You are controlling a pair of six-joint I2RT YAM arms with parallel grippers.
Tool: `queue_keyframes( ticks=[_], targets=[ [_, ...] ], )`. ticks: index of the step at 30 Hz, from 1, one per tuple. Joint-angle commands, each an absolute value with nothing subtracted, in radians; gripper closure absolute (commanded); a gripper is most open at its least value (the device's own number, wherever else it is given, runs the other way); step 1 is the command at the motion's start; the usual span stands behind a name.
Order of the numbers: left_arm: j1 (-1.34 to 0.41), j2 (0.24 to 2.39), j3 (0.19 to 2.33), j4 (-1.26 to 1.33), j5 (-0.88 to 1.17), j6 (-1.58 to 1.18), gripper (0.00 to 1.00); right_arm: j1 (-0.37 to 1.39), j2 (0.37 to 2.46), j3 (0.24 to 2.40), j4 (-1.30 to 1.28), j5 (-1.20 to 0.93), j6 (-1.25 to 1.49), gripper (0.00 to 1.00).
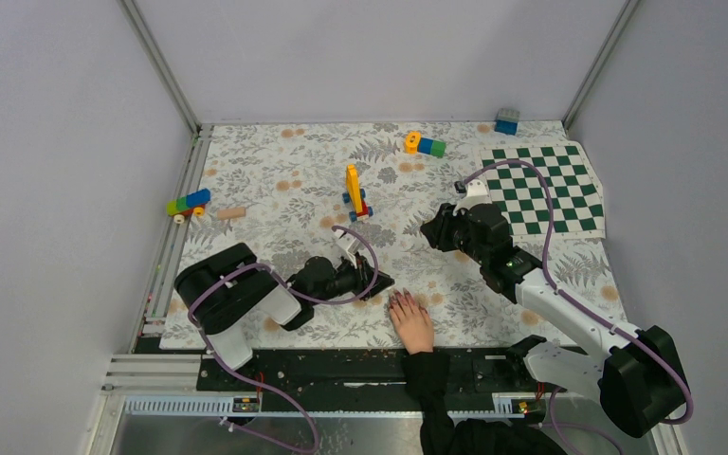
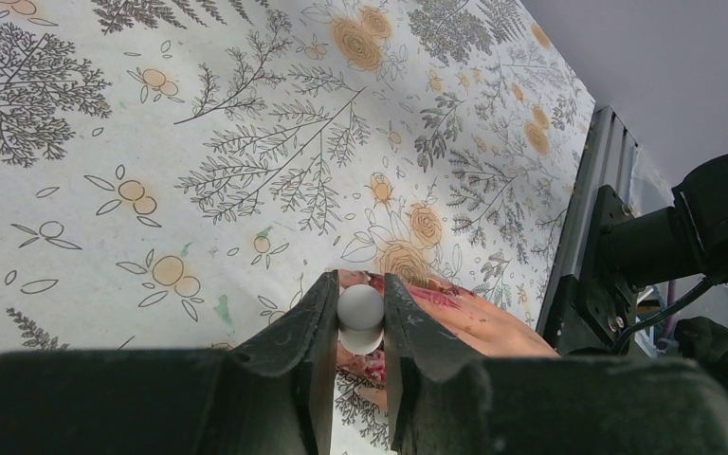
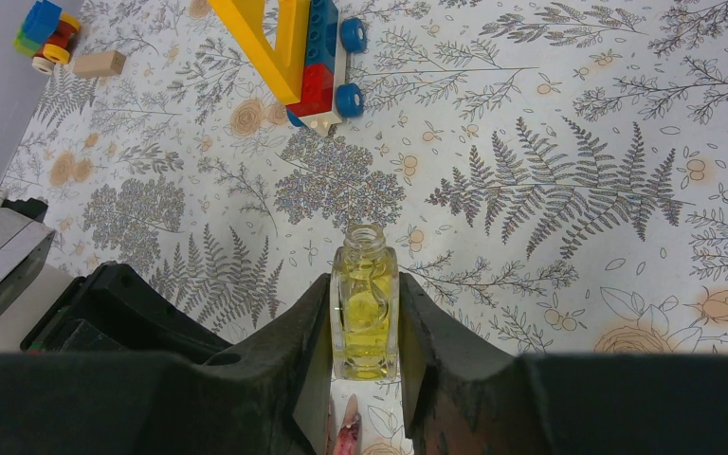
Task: Paint the nails
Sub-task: Paint the nail polish on the nail.
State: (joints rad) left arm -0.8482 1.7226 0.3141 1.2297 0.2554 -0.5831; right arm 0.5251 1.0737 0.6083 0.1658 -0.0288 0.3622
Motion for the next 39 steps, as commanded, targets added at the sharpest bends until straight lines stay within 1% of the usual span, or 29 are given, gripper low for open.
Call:
queue_keyframes(
  ticks=[1,39],
  targets=[
    [-0.852,1.741,0.347,1.296,0.263,-0.564,1.00,0.517,1.067,0.641,0.185,-0.042,0.364,1.00],
    [-0.836,1.798,0.354,1.307,0.260,-0.561,1.00,0.516,1.090,0.643,0.189,-0.042,0.366,1.00]
  ],
)
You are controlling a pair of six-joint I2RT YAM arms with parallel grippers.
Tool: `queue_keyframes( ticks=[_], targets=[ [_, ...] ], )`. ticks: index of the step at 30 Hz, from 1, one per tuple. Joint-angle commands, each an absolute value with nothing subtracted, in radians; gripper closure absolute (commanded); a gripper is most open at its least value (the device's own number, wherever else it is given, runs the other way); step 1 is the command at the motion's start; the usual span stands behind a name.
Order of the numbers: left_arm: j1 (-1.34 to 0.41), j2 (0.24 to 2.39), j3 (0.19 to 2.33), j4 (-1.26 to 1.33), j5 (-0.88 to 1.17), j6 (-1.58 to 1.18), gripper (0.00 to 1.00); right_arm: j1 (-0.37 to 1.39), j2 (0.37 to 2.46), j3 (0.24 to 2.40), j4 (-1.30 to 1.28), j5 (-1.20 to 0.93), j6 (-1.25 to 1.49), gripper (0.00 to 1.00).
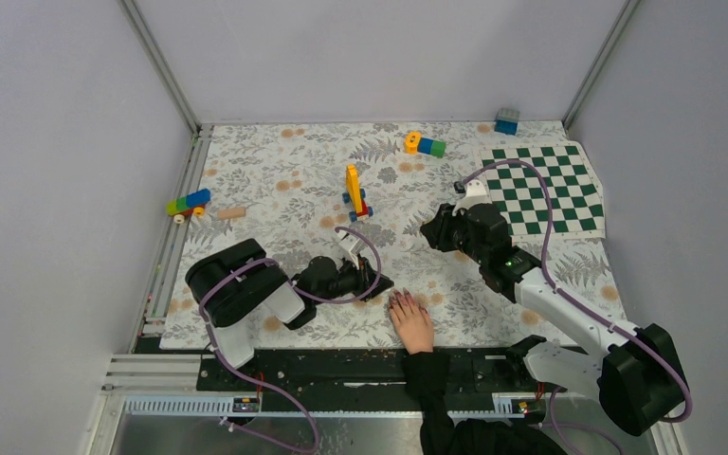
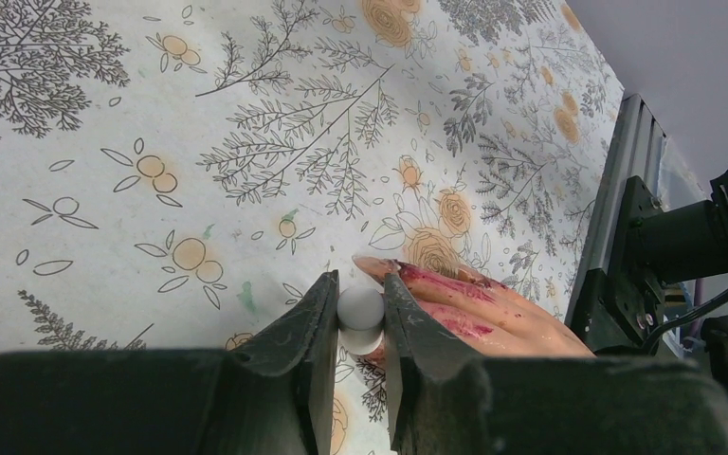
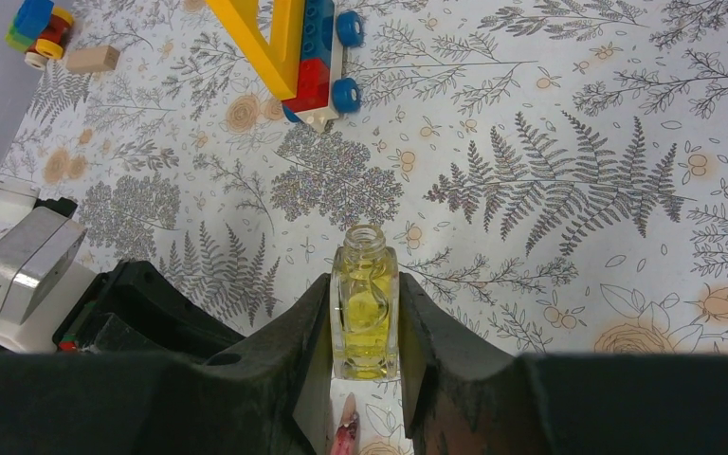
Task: Paint the nails
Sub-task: Paint the nail polish on the nail.
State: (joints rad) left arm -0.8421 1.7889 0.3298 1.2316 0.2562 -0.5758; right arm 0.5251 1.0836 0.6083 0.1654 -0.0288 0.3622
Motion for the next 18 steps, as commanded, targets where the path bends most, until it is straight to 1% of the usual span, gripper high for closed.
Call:
queue_keyframes(
  ticks=[1,18],
  targets=[
    [-0.836,1.801,0.355,1.306,0.259,-0.561,1.00,0.517,1.091,0.643,0.190,-0.043,0.367,1.00],
    [-0.825,1.817,0.370,1.304,0.263,-0.563,1.00,0.517,1.112,0.650,0.199,-0.046,0.366,1.00]
  ],
)
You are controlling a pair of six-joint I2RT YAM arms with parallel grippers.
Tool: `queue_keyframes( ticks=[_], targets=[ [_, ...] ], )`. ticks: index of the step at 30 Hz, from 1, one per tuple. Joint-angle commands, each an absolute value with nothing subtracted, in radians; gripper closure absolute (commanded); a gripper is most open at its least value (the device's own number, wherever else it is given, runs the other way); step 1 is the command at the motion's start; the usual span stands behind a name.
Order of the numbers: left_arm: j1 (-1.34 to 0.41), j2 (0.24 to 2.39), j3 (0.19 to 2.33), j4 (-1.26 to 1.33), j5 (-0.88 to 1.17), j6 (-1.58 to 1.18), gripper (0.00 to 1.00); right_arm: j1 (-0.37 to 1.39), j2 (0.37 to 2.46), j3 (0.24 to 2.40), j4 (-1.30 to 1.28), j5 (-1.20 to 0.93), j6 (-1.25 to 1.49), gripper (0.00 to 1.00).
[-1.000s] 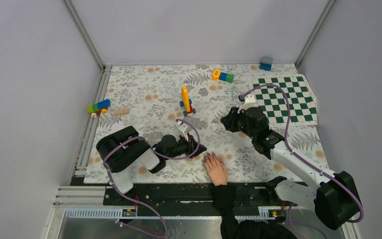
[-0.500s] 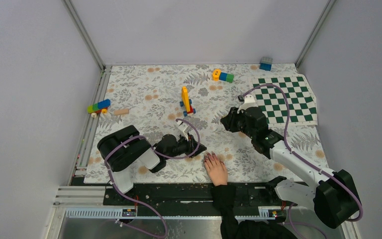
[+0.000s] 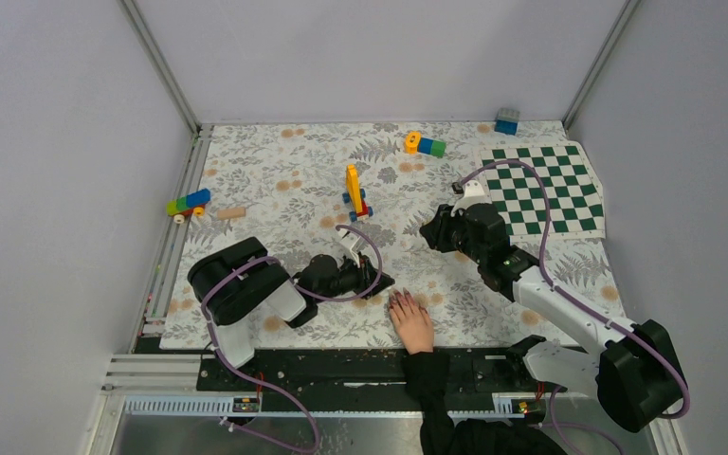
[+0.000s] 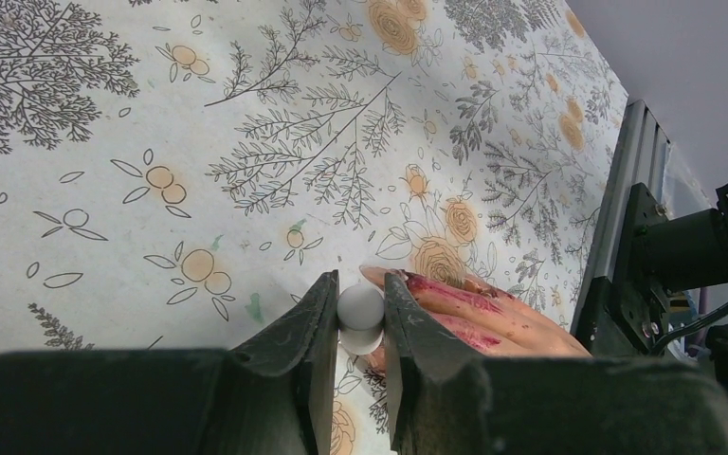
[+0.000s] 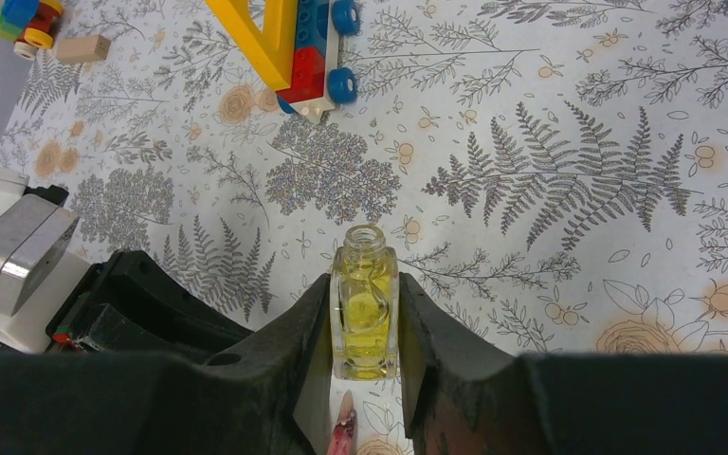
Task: Paint the nails
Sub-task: Paint the nail polish on the nail.
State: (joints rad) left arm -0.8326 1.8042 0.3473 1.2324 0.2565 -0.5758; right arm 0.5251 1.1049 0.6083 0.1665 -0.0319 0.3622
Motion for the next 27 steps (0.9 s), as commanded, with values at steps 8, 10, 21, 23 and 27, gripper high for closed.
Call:
queue_keyframes(
  ticks=[8,10,21,23,27],
  targets=[
    [-0.820,1.825,0.374,1.304,0.263,-0.562,1.00,0.516,1.120,0.654,0.199,-0.048,0.366,1.00],
    [-0.819,1.825,0.375,1.304,0.263,-0.564,1.00,0.517,1.121,0.654,0.198,-0.048,0.367,1.00],
    [-0.813,1.825,0.377,1.307,0.261,-0.563,1.00,0.516,1.126,0.660,0.199,-0.046,0.363,1.00],
    [-0.811,1.824,0.379,1.306,0.257,-0.558,1.00,0.517,1.124,0.661,0.199,-0.046,0.363,1.00],
    [-0.810,1.817,0.386,1.302,0.253,-0.551,1.00,0.517,1.116,0.660,0.197,-0.046,0.363,1.00]
  ],
)
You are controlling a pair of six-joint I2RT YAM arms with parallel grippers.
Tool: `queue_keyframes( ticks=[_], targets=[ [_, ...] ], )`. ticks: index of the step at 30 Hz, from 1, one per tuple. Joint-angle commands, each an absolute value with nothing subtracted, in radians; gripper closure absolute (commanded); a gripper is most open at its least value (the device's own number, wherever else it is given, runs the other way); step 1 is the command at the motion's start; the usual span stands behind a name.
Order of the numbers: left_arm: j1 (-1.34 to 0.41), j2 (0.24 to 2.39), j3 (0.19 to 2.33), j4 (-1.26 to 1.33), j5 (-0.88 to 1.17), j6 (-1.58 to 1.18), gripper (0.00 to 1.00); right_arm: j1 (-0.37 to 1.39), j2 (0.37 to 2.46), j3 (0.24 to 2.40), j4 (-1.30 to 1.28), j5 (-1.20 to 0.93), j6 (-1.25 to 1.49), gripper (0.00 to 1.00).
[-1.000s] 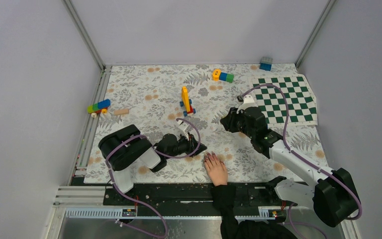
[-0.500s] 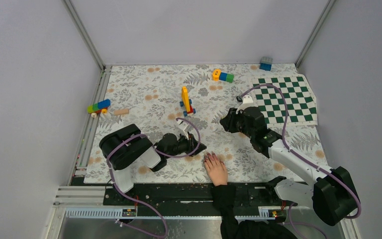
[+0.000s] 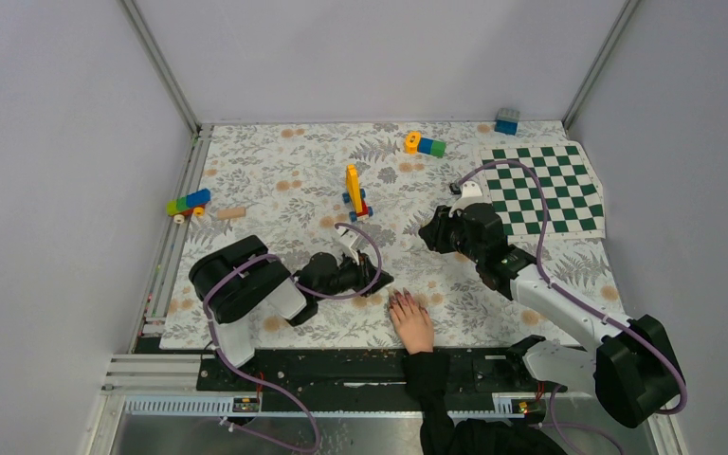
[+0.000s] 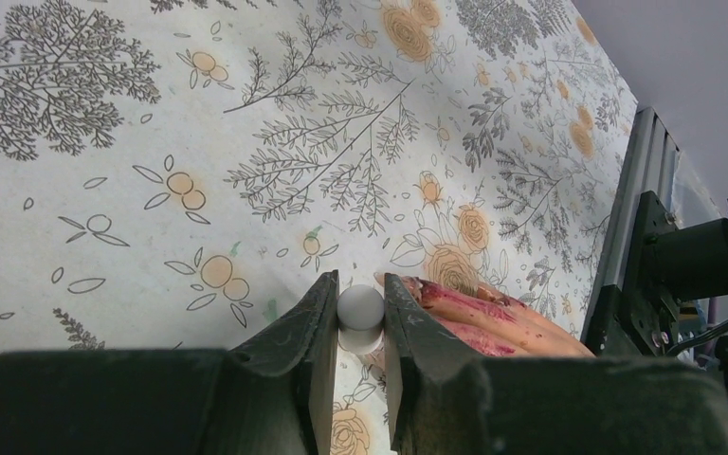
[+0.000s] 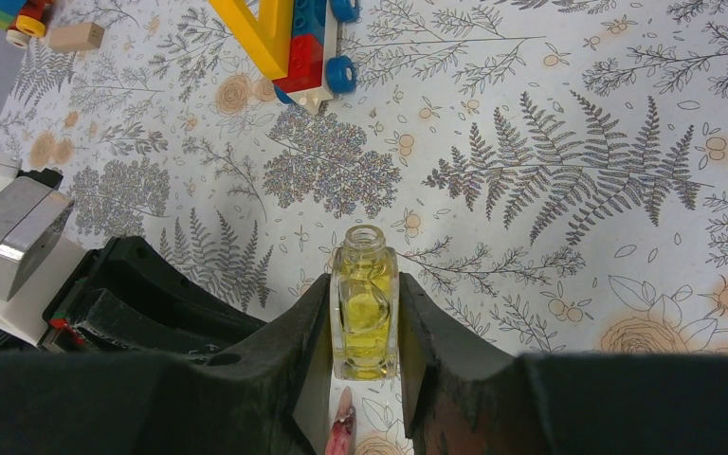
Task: Paint the nails
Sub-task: Paint the nail polish on the nail.
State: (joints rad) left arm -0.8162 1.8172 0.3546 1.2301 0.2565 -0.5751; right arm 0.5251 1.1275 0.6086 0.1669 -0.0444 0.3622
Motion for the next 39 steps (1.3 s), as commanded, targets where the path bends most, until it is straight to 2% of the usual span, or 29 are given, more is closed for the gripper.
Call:
queue_keyframes(
  ticks=[1,12,21,33,39],
  targets=[
    [-0.809,1.815,0.388,1.302,0.255,-0.551,1.00,0.517,1.114,0.661,0.197,-0.046,0.363,1.00],
    [-0.810,1.736,0.368,1.295,0.237,-0.537,1.00,0.517,1.080,0.660,0.175,-0.045,0.348,1.00],
    [-0.810,1.545,0.329,1.210,0.215,-0.572,1.00,0.516,1.019,0.673,0.140,-0.059,0.284,1.00],
    [-0.756,1.095,0.566,0.468,0.258,-0.553,1.00,0.516,0.914,0.662,0.200,-0.332,0.167,1.00],
    [-0.638,0.981,0.748,0.172,0.410,-0.630,1.00,0.517,0.860,0.619,0.299,-0.485,0.177,1.00]
  ],
)
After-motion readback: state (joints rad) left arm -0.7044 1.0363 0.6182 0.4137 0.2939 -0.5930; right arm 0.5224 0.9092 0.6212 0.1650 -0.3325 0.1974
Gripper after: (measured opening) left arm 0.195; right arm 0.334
